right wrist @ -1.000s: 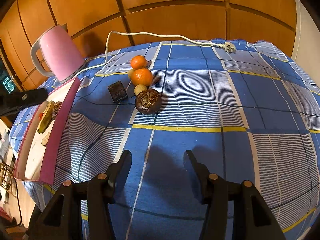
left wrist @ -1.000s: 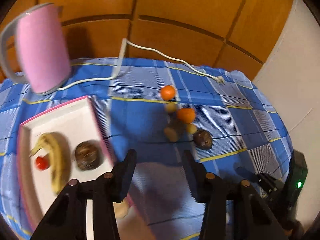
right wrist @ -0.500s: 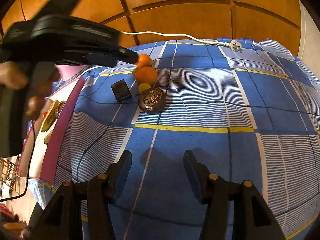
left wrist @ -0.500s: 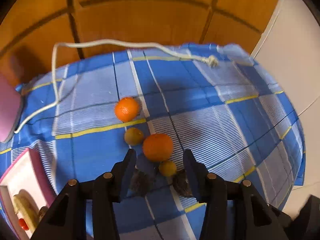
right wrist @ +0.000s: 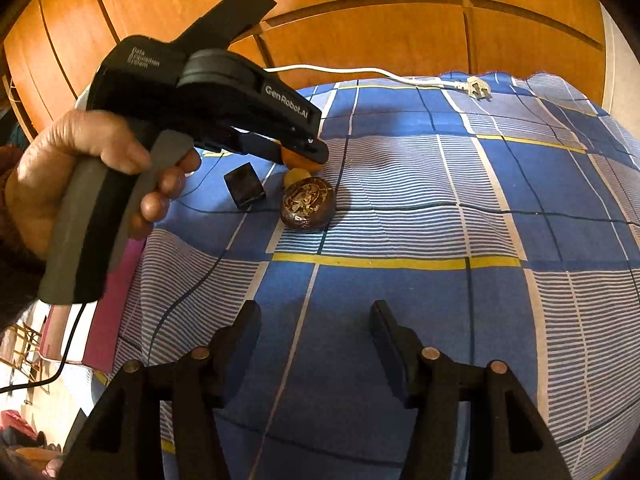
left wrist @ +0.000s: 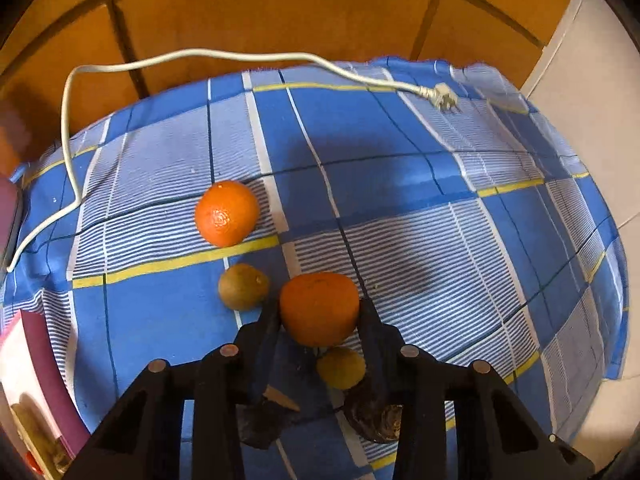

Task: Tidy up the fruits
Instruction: 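Reach the left gripper to the orange mandarin and close on it, then carry the mandarin into the tray and release while the right gripper grasps a small tan fruit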

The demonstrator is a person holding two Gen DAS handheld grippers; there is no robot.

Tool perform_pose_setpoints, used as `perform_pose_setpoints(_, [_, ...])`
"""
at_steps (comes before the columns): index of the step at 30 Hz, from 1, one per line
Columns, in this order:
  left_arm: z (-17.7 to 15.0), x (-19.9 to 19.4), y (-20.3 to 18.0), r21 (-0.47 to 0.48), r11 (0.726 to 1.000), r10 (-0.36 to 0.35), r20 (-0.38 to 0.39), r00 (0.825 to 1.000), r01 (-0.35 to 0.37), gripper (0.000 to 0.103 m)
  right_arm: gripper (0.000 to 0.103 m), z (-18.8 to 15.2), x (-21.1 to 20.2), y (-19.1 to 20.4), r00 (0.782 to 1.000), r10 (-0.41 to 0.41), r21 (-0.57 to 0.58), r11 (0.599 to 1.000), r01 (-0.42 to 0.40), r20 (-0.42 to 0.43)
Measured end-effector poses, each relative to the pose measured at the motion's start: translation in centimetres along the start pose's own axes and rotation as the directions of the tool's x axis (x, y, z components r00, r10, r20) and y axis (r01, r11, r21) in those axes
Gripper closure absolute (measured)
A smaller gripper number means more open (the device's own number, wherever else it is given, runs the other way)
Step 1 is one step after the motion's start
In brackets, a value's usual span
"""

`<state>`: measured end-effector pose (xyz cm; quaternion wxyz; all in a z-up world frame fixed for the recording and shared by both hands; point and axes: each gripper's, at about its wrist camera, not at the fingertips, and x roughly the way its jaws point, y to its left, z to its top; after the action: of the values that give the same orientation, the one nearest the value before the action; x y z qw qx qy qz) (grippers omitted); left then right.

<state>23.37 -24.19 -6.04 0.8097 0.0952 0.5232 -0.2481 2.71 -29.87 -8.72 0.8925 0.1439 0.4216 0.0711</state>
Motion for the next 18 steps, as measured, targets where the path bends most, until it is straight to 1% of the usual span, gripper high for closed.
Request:
perform_pose_setpoints(2, [-0.4, -1.0, 0.2, 0.001, 1.0, -0.026, 0.045, 0.999, 0.026, 0.065, 0.045, 0.0, 0.0, 0.0, 1.0, 0.0, -0.005, 1.0, 0.0, 0.0])
perform_pose_setpoints(4, [-0.8, -2.7, 0.3, 0.005, 0.999, -0.052, 0.103, 0.993, 0.052, 0.065, 0.045, -0.1, 0.0, 0.1, 1.0, -0.003, -0.013, 1.0, 0.003, 0.001])
perform_pose_setpoints(6, [-1.5, -5.1, 0.7, 0.003, 0.998, -0.06, 0.163, 0.985, 0.06, 0.065, 0.045, -0.1, 0.0, 0.1, 1.0, -0.005, -0.009, 1.0, 0.005, -0.001])
perform_pose_setpoints(9, [-3.6, -8.1, 1.7, -0.014, 0.997, -0.071, 0.224, 0.972, 0.077, 0.064, 0.045, 0.0, 0.1, 0.1, 1.0, -0.014, -0.016, 1.0, 0.014, -0.002])
perform_pose_setpoints(12, [-6.6, -10.0, 2.5, -0.031, 0.997, -0.059, 0.24, 0.969, 0.068, 0.064, 0.045, 0.0, 0.0, 0.3, 1.0, -0.019, -0.035, 0.999, 0.018, -0.009])
perform_pose_setpoints(14, [-8.9, -10.9, 3.2, -0.047, 0.997, -0.056, 0.234, 0.971, 0.069, 0.064, 0.046, 0.5, 0.0, 0.0, 1.0, -0.02, -0.036, 0.999, 0.02, -0.014])
perform_pose_setpoints(17, [-12.2, -11.7, 4.2, -0.086, 0.993, -0.062, 0.223, 0.973, 0.083, 0.064, 0.046, 1.7, -0.4, -0.4, 1.0, 0.014, -0.035, 0.999, -0.014, -0.001])
perform_pose_setpoints(18, [-13.0, -11.8, 4.4, -0.094, 0.992, -0.066, 0.223, 0.973, 0.089, 0.064, 0.053, 2.2, -0.5, -0.4, 1.0, 0.02, -0.041, 0.999, -0.02, 0.007])
